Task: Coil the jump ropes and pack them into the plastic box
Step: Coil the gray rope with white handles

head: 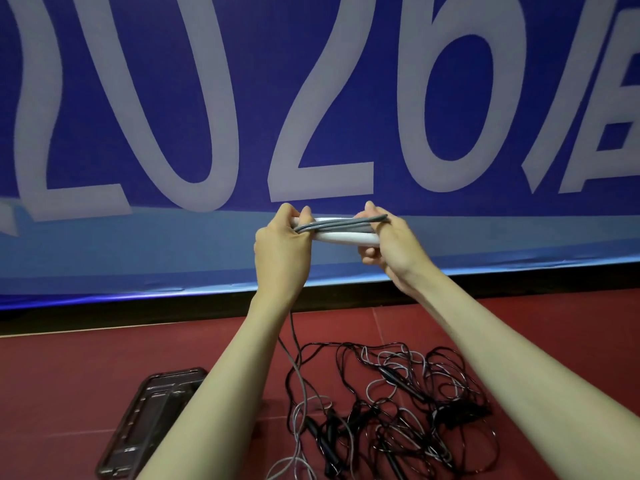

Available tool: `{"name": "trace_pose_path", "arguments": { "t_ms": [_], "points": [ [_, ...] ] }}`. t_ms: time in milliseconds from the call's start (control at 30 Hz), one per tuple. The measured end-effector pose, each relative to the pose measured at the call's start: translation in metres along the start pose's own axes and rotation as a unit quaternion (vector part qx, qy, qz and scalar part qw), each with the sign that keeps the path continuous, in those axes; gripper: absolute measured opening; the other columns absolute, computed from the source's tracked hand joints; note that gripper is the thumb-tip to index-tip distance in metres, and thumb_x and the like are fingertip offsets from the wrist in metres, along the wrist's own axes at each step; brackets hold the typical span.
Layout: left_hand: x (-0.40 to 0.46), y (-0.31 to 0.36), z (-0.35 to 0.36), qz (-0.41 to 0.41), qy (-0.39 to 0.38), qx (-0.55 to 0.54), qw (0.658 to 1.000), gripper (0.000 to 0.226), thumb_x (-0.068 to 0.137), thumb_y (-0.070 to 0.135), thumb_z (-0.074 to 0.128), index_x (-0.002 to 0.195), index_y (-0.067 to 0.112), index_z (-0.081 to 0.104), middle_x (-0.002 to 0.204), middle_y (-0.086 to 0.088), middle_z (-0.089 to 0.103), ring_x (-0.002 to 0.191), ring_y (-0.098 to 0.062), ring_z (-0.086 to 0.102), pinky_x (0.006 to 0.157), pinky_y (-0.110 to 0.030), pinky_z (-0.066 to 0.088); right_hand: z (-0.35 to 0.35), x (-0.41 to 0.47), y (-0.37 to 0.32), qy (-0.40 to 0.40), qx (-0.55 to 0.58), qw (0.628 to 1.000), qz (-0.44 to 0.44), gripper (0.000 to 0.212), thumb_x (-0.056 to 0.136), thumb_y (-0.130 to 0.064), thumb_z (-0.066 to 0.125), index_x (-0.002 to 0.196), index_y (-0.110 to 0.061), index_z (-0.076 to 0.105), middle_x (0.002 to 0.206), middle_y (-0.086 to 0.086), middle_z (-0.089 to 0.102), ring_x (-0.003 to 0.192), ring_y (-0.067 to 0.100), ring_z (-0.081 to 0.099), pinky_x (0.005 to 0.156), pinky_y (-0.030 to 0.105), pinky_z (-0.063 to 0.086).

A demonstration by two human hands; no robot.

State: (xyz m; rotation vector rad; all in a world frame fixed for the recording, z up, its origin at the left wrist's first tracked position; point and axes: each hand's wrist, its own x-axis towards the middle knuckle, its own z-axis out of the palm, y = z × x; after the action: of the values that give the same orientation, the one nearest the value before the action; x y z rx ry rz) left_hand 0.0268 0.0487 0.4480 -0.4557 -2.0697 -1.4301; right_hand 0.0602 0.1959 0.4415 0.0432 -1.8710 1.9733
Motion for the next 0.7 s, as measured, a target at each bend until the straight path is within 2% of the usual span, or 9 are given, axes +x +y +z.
{"name": "trace_pose_path", "arguments": {
  "t_ms": [67, 133, 233, 333, 400, 467, 533, 633, 700],
  "points": [
    [-0.001, 0.001, 0.000, 0.034, 0.004, 0.010, 0.999, 0.035, 0.097, 0.025, 0.050, 0.066, 0.011, 0.041, 0.053, 0.002, 0.036, 0.052, -0.020, 0.026, 0.052, -0.032, 0.028, 0.005, -0.001, -0.001, 0.024, 0.054, 0.997, 0.048, 0.032, 0.103, -0.037, 0.043, 0.097, -0.006, 0.052, 0.071, 0.007, 0.045, 0.048, 0.010, 0.037, 0.040, 0.020, 0.030],
    [-0.004, 0.004, 0.002, 0.071, 0.005, 0.019, 0.997, 0.035, 0.097, 0.019, 0.048, 0.065, 0.012, 0.036, 0.052, 0.002, 0.033, 0.054, -0.019, 0.023, 0.051, -0.033, 0.025, 0.007, -0.002, -0.002, 0.063, 0.062, 0.992, 0.088, 0.031, 0.102, -0.038, 0.044, 0.092, -0.009, 0.051, 0.072, 0.008, 0.049, 0.043, 0.011, 0.040, 0.036, 0.020, 0.030],
    [-0.004, 0.007, 0.003, 0.060, 0.012, -0.001, 0.998, 0.041, 0.097, 0.012, 0.045, 0.061, 0.019, 0.028, 0.052, 0.004, 0.027, 0.054, -0.014, 0.018, 0.050, -0.032, 0.021, 0.006, 0.000, -0.003, 0.092, -0.040, 0.990, 0.100, 0.026, 0.102, -0.034, 0.042, 0.084, -0.016, 0.049, 0.070, 0.013, 0.053, 0.035, 0.011, 0.038, 0.034, 0.019, 0.025],
    [-0.001, 0.008, 0.002, 0.003, 0.021, -0.049, 0.999, 0.039, 0.096, 0.010, 0.043, 0.060, 0.016, 0.028, 0.055, 0.004, 0.026, 0.052, -0.010, 0.018, 0.047, -0.024, 0.019, 0.006, 0.001, -0.004, 0.126, -0.118, 0.985, 0.025, 0.024, 0.098, -0.023, 0.046, 0.078, -0.011, 0.053, 0.067, 0.010, 0.053, 0.047, 0.016, 0.046, 0.036, 0.020, 0.028],
    [0.002, 0.007, 0.001, -0.010, 0.032, -0.064, 0.997, 0.038, 0.098, 0.012, 0.042, 0.062, 0.014, 0.031, 0.056, 0.002, 0.028, 0.051, -0.009, 0.019, 0.045, -0.023, 0.019, 0.009, 0.000, -0.005, 0.147, -0.114, 0.981, -0.059, 0.020, 0.096, -0.016, 0.051, 0.081, -0.005, 0.060, 0.066, 0.002, 0.054, 0.057, 0.017, 0.047, 0.046, 0.024, 0.033],
    [0.006, 0.007, 0.000, -0.015, 0.046, -0.063, 0.997, 0.037, 0.099, 0.015, 0.041, 0.063, 0.013, 0.032, 0.057, 0.003, 0.028, 0.051, -0.009, 0.019, 0.046, -0.023, 0.019, 0.012, -0.003, -0.007, 0.146, -0.095, 0.978, -0.113, 0.018, 0.095, -0.017, 0.057, 0.079, -0.012, 0.062, 0.067, -0.006, 0.056, 0.060, 0.015, 0.045, 0.054, 0.029, 0.035],
    [0.009, 0.006, -0.002, -0.020, 0.062, -0.060, 0.996, 0.038, 0.099, 0.015, 0.040, 0.062, 0.013, 0.031, 0.056, 0.003, 0.028, 0.050, -0.009, 0.019, 0.046, -0.023, 0.019, 0.016, -0.005, -0.010, 0.127, -0.087, 0.979, -0.136, 0.019, 0.094, -0.019, 0.061, 0.076, -0.021, 0.060, 0.069, -0.011, 0.056, 0.062, 0.012, 0.046, 0.057, 0.028, 0.037],
    [0.010, 0.005, -0.005, -0.015, 0.070, -0.047, 0.996, 0.039, 0.101, 0.016, 0.039, 0.063, 0.012, 0.031, 0.056, 0.003, 0.028, 0.049, -0.008, 0.020, 0.044, -0.021, 0.021, 0.020, -0.008, -0.010, 0.111, -0.081, 0.982, -0.130, 0.022, 0.093, -0.008, 0.058, 0.079, -0.024, 0.062, 0.078, -0.010, 0.059, 0.067, 0.011, 0.048, 0.059, 0.026, 0.040],
    [0.008, 0.003, -0.006, -0.008, 0.072, -0.043, 0.996, 0.039, 0.101, 0.017, 0.039, 0.064, 0.012, 0.031, 0.056, 0.003, 0.028, 0.048, -0.007, 0.022, 0.044, -0.021, 0.022, 0.024, -0.010, -0.006, 0.104, -0.083, 0.984, -0.120, 0.019, 0.094, -0.011, 0.057, 0.080, -0.024, 0.061, 0.077, -0.009, 0.058, 0.066, 0.010, 0.047, 0.058, 0.024, 0.039]
  ]
}}
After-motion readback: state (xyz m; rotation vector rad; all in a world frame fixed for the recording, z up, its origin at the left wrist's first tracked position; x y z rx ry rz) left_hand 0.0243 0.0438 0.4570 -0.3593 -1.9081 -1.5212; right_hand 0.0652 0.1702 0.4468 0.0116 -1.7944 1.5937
